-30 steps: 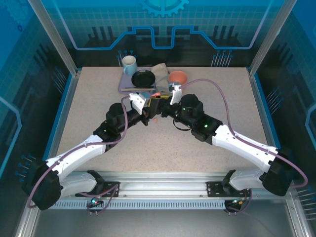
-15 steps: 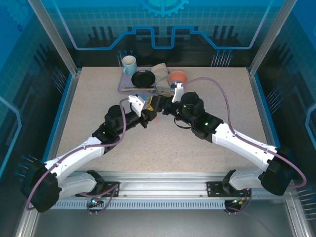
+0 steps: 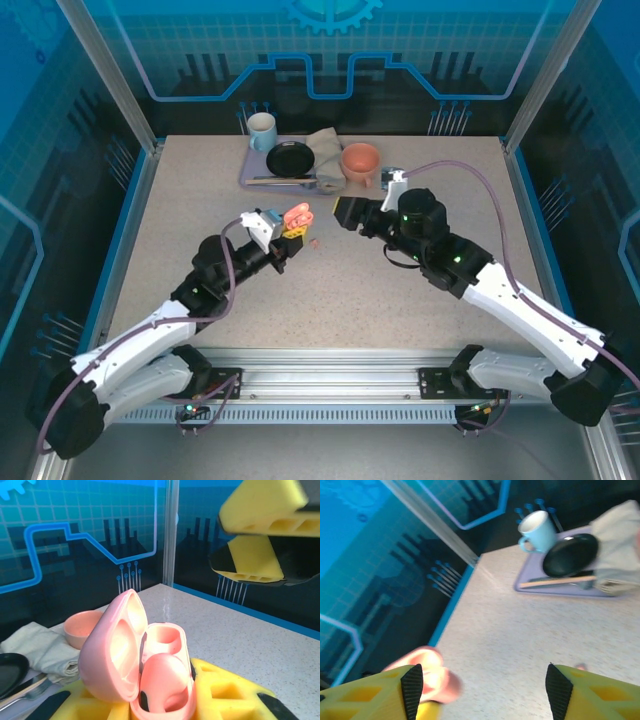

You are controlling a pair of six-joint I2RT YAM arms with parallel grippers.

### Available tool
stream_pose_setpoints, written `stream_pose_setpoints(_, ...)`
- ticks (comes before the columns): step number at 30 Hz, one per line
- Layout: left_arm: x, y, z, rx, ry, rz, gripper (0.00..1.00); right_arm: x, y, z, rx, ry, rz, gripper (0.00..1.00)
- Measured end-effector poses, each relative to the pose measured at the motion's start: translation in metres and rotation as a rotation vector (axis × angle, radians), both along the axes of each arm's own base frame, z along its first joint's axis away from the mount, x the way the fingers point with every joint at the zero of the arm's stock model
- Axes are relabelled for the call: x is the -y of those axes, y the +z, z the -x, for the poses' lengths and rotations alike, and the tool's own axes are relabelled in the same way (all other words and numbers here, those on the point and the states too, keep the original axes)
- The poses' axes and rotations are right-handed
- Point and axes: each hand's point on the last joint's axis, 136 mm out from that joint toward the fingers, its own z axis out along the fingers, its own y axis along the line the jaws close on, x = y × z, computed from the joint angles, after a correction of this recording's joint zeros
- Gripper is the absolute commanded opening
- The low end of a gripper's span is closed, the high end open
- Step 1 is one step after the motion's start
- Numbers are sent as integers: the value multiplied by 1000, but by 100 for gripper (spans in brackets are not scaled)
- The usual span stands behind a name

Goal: Insert the wireless bluetooth earbuds into the charging case

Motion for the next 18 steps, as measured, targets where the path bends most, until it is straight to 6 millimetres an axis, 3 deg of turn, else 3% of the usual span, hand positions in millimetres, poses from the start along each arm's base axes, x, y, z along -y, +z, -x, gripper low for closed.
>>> stream_pose_setpoints(4,-20,5,3,30,64,18,0,22,-47,-15,-152,-87,117,72)
stream_pose_setpoints(7,-33,10,4,50,108,34,0,23,-90,-23,-287,-109,221,72)
stream_pose_setpoints(11,-43,14,4,59,146,42,0,7,-140,-38,-446,-97,345,72)
stream_pose_setpoints(18,-52,17,3,67,181,51,0,-46,-194,-70,-581,-12,547,69)
